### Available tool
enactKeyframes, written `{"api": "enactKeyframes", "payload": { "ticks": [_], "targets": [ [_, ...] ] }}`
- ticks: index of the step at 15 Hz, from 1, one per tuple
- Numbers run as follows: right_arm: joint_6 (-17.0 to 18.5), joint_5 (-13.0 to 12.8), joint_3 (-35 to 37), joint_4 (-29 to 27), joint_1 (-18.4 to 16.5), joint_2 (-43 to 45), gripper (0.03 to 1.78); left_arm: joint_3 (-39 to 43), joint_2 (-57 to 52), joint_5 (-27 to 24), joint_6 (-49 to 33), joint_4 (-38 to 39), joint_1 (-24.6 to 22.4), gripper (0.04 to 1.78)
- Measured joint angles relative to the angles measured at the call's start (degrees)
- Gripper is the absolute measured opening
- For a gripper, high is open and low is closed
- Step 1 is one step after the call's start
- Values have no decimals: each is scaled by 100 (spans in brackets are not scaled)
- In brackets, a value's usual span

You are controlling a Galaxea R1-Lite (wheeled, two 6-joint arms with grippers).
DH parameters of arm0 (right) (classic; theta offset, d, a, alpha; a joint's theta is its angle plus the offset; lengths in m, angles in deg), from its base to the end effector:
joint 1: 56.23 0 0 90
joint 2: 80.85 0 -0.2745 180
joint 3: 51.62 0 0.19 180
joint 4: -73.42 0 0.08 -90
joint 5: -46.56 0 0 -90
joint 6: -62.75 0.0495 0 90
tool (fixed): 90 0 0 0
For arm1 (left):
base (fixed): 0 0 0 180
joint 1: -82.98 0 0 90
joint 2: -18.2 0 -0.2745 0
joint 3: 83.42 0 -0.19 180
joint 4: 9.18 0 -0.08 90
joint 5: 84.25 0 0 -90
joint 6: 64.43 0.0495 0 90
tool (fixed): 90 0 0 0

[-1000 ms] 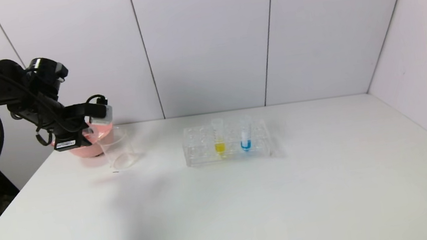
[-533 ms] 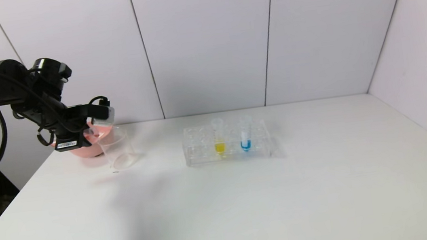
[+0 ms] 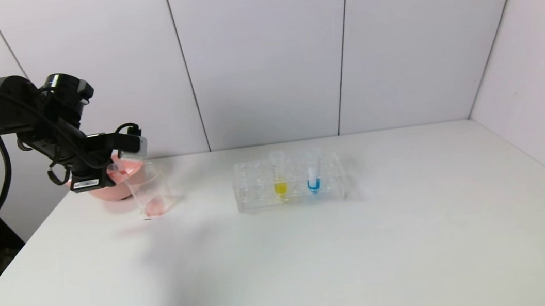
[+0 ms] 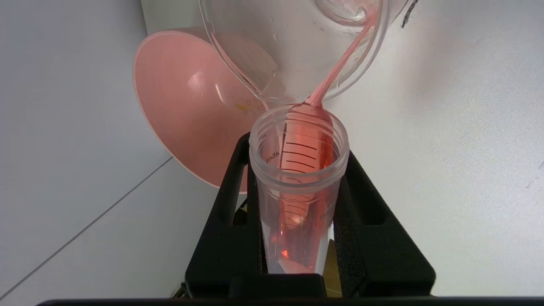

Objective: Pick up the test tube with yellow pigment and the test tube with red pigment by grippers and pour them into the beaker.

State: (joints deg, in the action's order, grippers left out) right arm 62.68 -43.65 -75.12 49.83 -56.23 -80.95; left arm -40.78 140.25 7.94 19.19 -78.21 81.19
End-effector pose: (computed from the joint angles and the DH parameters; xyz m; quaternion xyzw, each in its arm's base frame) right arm 0.0294 -0.0002 0.0755 -0.0006 0.0017 -0.0018 1.0000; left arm 0.4053 0.0146 0.1785 0.5956 0.3574 -0.2781 0.6635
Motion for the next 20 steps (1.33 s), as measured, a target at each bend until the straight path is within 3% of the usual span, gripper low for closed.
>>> {"api": "enactKeyframes", "payload": {
  "ticks": [20],
  "targets": [
    [0,-1,0,0,0,0,170,-44,80,466,-684,20,206,49]
  ]
}}
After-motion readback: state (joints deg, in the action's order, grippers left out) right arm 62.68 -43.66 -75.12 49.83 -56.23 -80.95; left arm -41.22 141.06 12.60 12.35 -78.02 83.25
